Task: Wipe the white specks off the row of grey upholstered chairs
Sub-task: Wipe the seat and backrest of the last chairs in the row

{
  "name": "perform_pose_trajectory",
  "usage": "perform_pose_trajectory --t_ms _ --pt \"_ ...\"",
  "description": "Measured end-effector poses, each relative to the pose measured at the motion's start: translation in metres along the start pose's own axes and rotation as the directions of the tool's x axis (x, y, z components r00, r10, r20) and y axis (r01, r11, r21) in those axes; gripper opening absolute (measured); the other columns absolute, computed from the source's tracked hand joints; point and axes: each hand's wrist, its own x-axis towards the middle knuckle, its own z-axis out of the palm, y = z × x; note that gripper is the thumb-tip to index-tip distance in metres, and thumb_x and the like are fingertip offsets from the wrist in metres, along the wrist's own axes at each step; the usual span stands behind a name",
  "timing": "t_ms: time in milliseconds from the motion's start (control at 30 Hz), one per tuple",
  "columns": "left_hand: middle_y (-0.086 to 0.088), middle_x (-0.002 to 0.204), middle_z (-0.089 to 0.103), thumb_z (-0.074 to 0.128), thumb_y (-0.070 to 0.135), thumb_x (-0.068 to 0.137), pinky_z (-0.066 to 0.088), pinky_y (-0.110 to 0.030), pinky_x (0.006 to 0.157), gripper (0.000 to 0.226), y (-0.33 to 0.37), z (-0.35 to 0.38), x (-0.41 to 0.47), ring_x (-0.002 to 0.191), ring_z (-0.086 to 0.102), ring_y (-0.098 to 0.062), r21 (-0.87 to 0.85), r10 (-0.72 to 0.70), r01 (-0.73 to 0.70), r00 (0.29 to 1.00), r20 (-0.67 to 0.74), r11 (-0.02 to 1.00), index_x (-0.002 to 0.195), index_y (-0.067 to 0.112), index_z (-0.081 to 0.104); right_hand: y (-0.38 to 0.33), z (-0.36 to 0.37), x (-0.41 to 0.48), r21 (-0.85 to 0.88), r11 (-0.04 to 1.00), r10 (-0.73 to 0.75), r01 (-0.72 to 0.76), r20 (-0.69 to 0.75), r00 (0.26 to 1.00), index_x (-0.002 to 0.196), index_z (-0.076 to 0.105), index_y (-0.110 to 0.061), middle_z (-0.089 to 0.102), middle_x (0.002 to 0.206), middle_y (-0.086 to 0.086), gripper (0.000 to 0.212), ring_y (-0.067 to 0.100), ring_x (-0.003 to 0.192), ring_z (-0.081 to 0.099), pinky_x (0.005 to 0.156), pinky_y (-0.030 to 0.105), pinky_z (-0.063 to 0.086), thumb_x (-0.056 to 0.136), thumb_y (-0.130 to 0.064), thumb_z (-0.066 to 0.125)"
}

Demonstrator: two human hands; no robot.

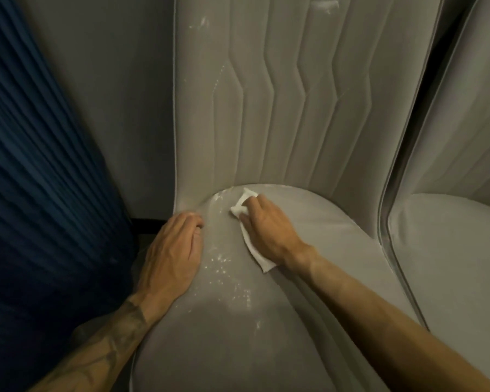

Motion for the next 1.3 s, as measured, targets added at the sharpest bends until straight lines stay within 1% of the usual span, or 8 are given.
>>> perform_pose_trajectory --t_ms 67,233,500,667,867,1000,1100,1300 --pt "-0.004 0.117 0.059 0.032 0.028 0.105 0.047 -0.036 0.095 0.033 -0.001 0.000 -0.001 0.104 0.054 -0.018 -0.008 -0.002 0.002 1.000 -0.004 1.000 0.113 0.013 0.060 0.020 -0.009 -0.010 -0.079 0.997 -0.013 0.013 -0.002 1.000 0.107 0.053 -0.003 0.055 0.107 0.019 0.025 0.038 0.095 0.053 0.084 0.045 0.037 0.106 -0.026 0.043" --pt "-0.005 0.116 0.060 0.034 0.024 0.106 0.046 -0.037 0.096 0.031 -0.002 0.001 -0.001 0.104 0.055 -0.020 -0.001 0.029 -0.029 0.999 -0.031 1.000 0.111 0.011 0.061 0.065 -0.024 -0.003 -0.087 0.915 0.383 -0.394 -0.122 0.916 0.130 0.046 0.001 0.051 0.132 0.023 0.036 0.040 0.119 0.051 0.100 0.043 0.036 0.108 -0.026 0.038" --pt "-0.016 0.132 0.059 0.047 0.015 0.105 0.041 -0.038 0.109 0.025 -0.005 -0.004 0.002 0.123 0.054 -0.030 0.051 0.016 -0.011 0.995 -0.103 0.999 0.116 0.003 0.065 -0.031 0.006 0.012 0.091 0.976 -0.209 0.199 0.129 0.969 0.107 0.054 0.000 0.055 0.108 0.022 0.028 0.037 0.098 0.054 0.088 0.047 0.041 0.107 -0.026 0.045" --pt "-0.012 0.142 0.046 0.059 0.008 0.101 0.043 -0.039 0.111 0.030 -0.012 -0.009 0.012 0.125 0.049 -0.025 0.056 0.014 -0.004 0.982 -0.187 0.998 0.130 0.003 0.057 -0.015 -0.001 0.043 -0.001 0.997 -0.081 0.081 0.022 0.997 0.115 0.051 0.001 0.055 0.119 0.021 0.032 0.038 0.111 0.051 0.097 0.041 0.036 0.108 -0.028 0.039" --pt "-0.003 0.156 0.028 0.042 0.028 0.112 0.043 -0.033 0.102 0.038 -0.018 -0.016 0.051 0.132 0.045 -0.020 -0.114 -0.012 -0.008 0.984 -0.178 0.993 0.149 0.029 0.052 -0.048 0.011 -0.007 0.172 0.906 -0.410 0.387 0.132 0.902 0.108 0.052 -0.010 0.054 0.103 0.009 0.028 0.026 0.088 0.049 0.079 0.035 0.038 0.106 -0.035 0.040" --pt "0.001 0.152 0.027 0.035 0.039 0.112 0.048 -0.040 0.102 0.030 -0.025 -0.021 0.078 0.125 0.051 -0.025 -0.104 0.037 -0.047 0.995 -0.088 0.993 0.141 0.045 0.045 -0.039 0.007 0.023 0.107 0.944 -0.323 0.313 0.087 0.942 0.105 0.054 -0.005 0.054 0.103 0.015 0.026 0.033 0.093 0.052 0.082 0.041 0.039 0.107 -0.029 0.044" --pt "-0.005 0.143 0.034 0.042 0.028 0.111 0.054 -0.047 0.096 0.031 -0.035 -0.021 0.086 0.114 0.056 -0.028 -0.069 0.089 -0.095 0.993 -0.078 0.993 0.140 0.041 0.041 -0.052 0.012 0.037 0.080 0.961 -0.269 0.264 0.056 0.962 0.105 0.053 -0.002 0.056 0.107 0.019 0.026 0.036 0.097 0.053 0.086 0.043 0.039 0.106 -0.027 0.046" --pt "-0.005 0.137 0.040 0.051 0.018 0.107 0.048 -0.035 0.098 0.038 -0.048 -0.011 0.092 0.113 0.057 -0.024 -0.118 0.145 -0.161 0.980 -0.134 0.980 0.143 0.031 0.047 -0.075 0.013 -0.014 0.278 0.831 -0.534 0.481 0.158 0.831 0.110 0.051 -0.018 0.053 0.105 0.002 0.026 0.018 0.088 0.048 0.081 0.029 0.040 0.108 -0.039 0.037"
